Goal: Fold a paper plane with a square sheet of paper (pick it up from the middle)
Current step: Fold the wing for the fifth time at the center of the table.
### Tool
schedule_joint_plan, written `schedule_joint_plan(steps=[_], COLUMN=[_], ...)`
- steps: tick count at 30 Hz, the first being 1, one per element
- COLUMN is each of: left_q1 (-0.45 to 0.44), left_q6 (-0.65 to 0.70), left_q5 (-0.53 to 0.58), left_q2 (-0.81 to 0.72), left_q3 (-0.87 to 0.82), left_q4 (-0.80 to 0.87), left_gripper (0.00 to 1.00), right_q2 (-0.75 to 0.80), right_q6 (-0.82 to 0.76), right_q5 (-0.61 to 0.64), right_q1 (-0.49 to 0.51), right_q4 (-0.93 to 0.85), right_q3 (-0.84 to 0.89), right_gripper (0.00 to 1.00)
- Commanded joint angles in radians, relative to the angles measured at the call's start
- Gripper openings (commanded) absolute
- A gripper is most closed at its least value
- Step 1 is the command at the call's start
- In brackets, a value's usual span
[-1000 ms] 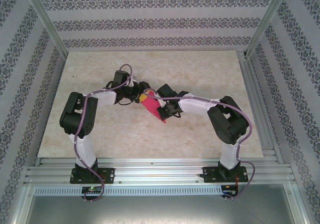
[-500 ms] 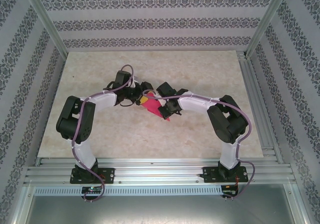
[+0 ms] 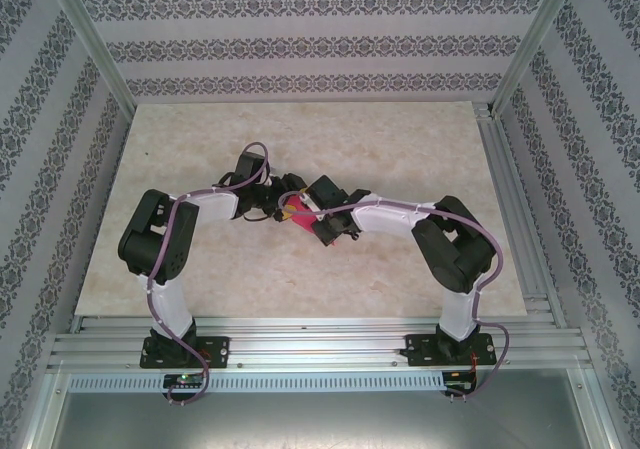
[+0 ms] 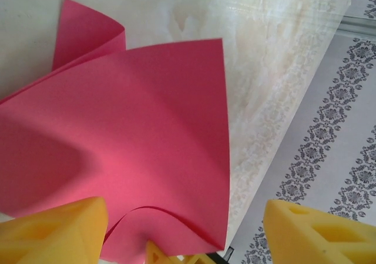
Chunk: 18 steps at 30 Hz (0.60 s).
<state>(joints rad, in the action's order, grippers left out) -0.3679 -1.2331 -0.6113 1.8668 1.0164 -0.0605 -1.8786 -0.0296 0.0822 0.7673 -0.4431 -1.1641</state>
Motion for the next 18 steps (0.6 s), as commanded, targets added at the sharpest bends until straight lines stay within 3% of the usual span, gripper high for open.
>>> schedule_joint_plan(steps=[1,6,10,13,16,18], left_q1=[-0.011,-0.015,-0.019,-0.021,-0.022,-0.019], left_q6=[-0.019,-0.042,-0.028,-0.018,-0.003,0.002], left_q5=[0.014,-0.004,-0.017,-0.015,-0.002,-0.011], left_q2=[0.022,0.045,0.055,0.056,0.052,0.052], left_q3=[0.016,0.017,0.027,0.028,0.031,0.036], left_q4=[-0.023,-0.054,-0.032,-0.018,-0.003,-0.004], left_gripper=[0.72,0.69,0.53,0.47,0.45,0.48], right_q2=[0.039,0.043,0.033,0.023,0.013,0.004], right_q6=[-0.03,-0.048,-0.059,-0.053,-0.048,-0.044], right_q5=[0.06,0.082,0.1,0.112,0.11,0.114], right_q1=[0.024,0.039,0.05,0.05,0.05,0.05], right_q4=[0.057,0.08,0.072,0.053,0.047,0.025], right_q3=[0.024,0.037,0.029,0.018,0.012,0.0], right_gripper=[0.01,0.02,0.02,0.02,0.02,0.02])
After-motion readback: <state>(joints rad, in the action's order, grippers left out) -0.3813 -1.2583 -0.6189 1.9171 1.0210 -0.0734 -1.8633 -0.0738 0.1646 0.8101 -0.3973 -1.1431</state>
